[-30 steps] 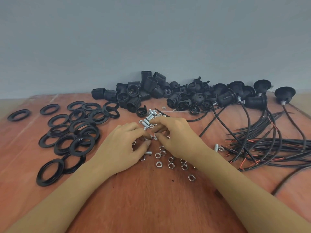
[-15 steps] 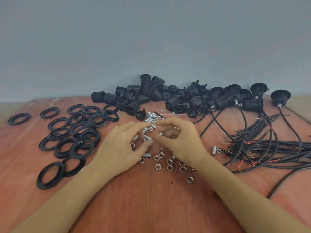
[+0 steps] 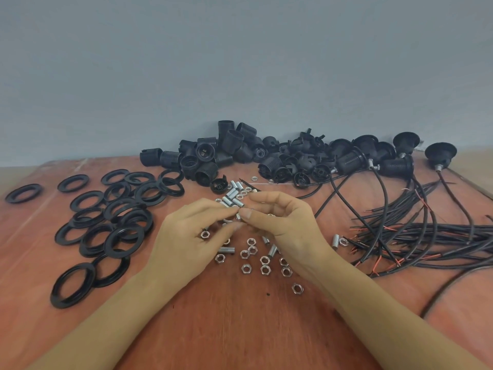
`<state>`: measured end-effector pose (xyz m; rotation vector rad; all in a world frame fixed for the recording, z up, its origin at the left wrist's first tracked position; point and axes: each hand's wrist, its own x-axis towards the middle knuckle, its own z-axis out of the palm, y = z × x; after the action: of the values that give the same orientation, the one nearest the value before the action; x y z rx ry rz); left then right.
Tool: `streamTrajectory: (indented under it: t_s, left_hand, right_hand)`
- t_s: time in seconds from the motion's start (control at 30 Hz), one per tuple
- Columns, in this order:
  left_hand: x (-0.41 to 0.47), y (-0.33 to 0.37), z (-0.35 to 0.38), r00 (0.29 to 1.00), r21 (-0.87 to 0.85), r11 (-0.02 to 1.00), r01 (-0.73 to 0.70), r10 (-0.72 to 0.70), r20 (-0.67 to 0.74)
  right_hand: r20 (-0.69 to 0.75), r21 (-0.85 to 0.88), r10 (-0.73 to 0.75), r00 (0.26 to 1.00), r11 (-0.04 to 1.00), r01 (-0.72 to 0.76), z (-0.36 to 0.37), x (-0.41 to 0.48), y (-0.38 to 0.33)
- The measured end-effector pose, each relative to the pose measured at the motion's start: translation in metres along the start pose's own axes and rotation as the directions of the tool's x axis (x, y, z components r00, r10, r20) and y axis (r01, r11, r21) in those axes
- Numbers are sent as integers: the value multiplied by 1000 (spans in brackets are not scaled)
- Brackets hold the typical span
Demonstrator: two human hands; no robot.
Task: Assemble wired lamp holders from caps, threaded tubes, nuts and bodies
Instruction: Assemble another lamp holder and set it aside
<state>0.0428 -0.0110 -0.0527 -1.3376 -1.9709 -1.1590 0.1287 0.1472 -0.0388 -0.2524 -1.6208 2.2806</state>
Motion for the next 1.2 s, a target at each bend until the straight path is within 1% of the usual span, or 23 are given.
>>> streamTrajectory:
  t_s: [0.13,0.23,0.3,0.4,0.43,0.5,0.57,0.6,0.67,0.73,0.8,0.97,1.1,1.2]
  left_hand:
    - [2,-2,-1,1000,4,1000,-10,10,-29]
    - [0,-4,-1,999,-41,999,-25,24,-26]
    - [0,-5,-1,999,-84,996,-43,42,-13]
    - [-1,-5,0,998,-117,991,-66,68,11]
    - [-1,-5,0,997,-114,991,-67,70,14]
    - [-1,-7,1,999,-101,994,-52,52,-1]
    - [0,-8,0,999,-93,995,-33,31,-25]
    - [0,-9,-1,999,-92,995,-30,28,-28]
    - [0,-9,-1,999,-99,995,-33,31,-17]
    - [0,-8,0,999,-108,993,-42,42,2]
    - [-1,-7,1,998,-99,994,-56,57,12]
    - [0,-10,-1,999,-86,995,-45,45,-6]
    - [-1,-7,0,998,-84,995,-63,64,18]
    - [-1,-7,0,998,-70,995,-64,65,8]
  right_hand:
    - [67,54,-8,998,999,4,1,-1,-2]
    - [57,26,-35,998,999,34,1,-2,-4]
    - [36,-61,-50,998,997,52,2,-3,-5]
    - [27,-258,-76,997,963,80,3,-5,-3]
    - [31,-286,-82,996,954,88,3,-5,-3]
    - [63,-249,-84,994,964,97,2,-5,-4]
    - [132,-193,-76,988,976,101,0,-4,-7]
    - [162,-194,-72,984,976,103,-1,-4,-9]
    - [169,-277,-62,984,955,107,-1,-5,-9]
    - [125,-423,-64,990,899,111,0,-5,-5]
    - [116,-505,-74,990,855,123,1,-5,-3]
    - [211,-415,-87,974,894,170,-1,-5,-6]
    - [172,-494,-127,977,847,197,0,-6,-4]
    - [205,-436,-145,968,872,222,0,-6,-6]
